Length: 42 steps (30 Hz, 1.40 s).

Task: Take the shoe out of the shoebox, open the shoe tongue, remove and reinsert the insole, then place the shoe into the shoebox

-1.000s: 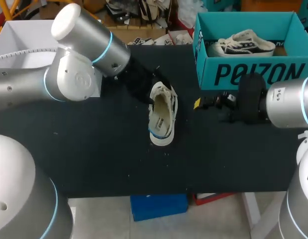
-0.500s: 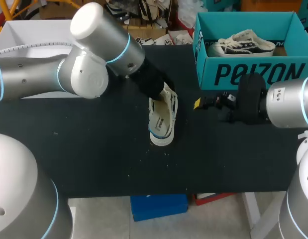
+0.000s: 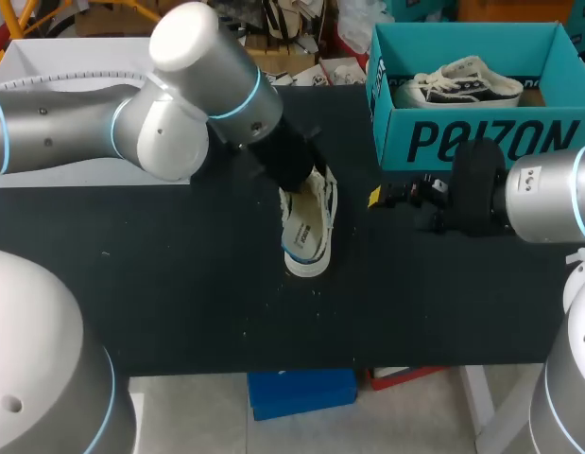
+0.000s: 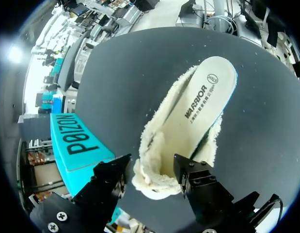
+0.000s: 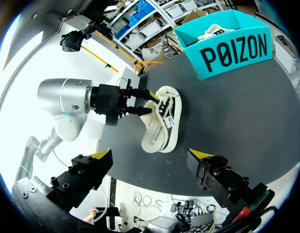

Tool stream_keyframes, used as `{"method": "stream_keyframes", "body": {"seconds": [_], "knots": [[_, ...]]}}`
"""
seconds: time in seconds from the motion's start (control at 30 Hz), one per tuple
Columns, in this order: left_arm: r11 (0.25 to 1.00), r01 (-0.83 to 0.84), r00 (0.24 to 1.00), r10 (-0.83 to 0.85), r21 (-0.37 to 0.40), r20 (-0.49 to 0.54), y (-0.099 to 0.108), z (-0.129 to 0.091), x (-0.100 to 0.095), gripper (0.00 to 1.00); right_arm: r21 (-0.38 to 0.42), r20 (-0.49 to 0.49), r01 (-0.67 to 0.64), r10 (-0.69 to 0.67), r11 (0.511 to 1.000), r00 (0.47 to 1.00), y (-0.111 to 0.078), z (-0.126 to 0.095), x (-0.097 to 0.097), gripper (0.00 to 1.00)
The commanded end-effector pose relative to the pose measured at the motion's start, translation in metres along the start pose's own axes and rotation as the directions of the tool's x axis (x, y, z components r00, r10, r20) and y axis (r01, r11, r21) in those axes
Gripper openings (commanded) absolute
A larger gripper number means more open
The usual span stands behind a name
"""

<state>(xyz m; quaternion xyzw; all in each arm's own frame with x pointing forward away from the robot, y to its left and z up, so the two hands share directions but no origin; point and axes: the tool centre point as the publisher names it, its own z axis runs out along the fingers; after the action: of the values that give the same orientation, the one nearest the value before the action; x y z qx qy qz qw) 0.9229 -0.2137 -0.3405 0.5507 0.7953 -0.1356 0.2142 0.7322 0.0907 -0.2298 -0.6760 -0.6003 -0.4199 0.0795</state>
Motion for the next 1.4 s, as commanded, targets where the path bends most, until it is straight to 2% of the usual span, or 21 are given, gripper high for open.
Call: {"method": "stream_keyframes", "body": {"seconds": [0.03, 0.23, 0.33, 0.37, 0.4, 0.63, 1.4], "knots": [[1.0, 0.001, 1.0, -0.002, -0.031, -0.023, 0.0, 0.002, -0.004, 0.5, 0.0, 0.002, 0.0, 0.0, 1.0, 1.0, 0.0, 0.0, 0.001, 1.0], [0.999, 0.001, 1.0, -0.003, -0.054, -0.028, 0.008, 0.005, -0.008, 0.46, 0.0, 0.002, 0.0, 0.0, 1.0, 1.0, 0.0, 0.0, 0.001, 1.0], [0.997, -0.007, 0.999, 0.005, -0.072, -0.038, 0.01, 0.005, -0.009, 0.28, 0.0, 0.002, 0.0, 0.0, 1.0, 1.0, 0.0, 0.0, 0.001, 1.0], [0.997, -0.012, 0.999, 0.009, -0.075, -0.041, 0.011, 0.006, -0.009, 0.09, 0.0, 0.002, 0.0, 0.0, 1.0, 1.0, 0.0, 0.0, 0.001, 1.0], [0.997, -0.011, 0.999, 0.008, -0.073, -0.039, 0.011, 0.006, -0.009, 0.0, 0.0, 0.002, 0.0, 0.0, 1.0, 1.0, 0.0, 0.0, 0.001, 1.0], [0.998, -0.009, 0.999, 0.007, -0.057, -0.034, 0.011, 0.007, -0.008, 0.0, 0.0, 0.002, 0.0, 0.0, 1.0, 1.0, 0.0, 0.0, 0.001, 1.0], [0.999, -0.002, 0.997, -0.001, 0.032, 0.08, -0.021, -0.011, -0.011, 0.0, 0.0, 0.002, 0.0, 0.0, 1.0, 1.0, 0.0, 0.0, 0.001, 1.0]]}}
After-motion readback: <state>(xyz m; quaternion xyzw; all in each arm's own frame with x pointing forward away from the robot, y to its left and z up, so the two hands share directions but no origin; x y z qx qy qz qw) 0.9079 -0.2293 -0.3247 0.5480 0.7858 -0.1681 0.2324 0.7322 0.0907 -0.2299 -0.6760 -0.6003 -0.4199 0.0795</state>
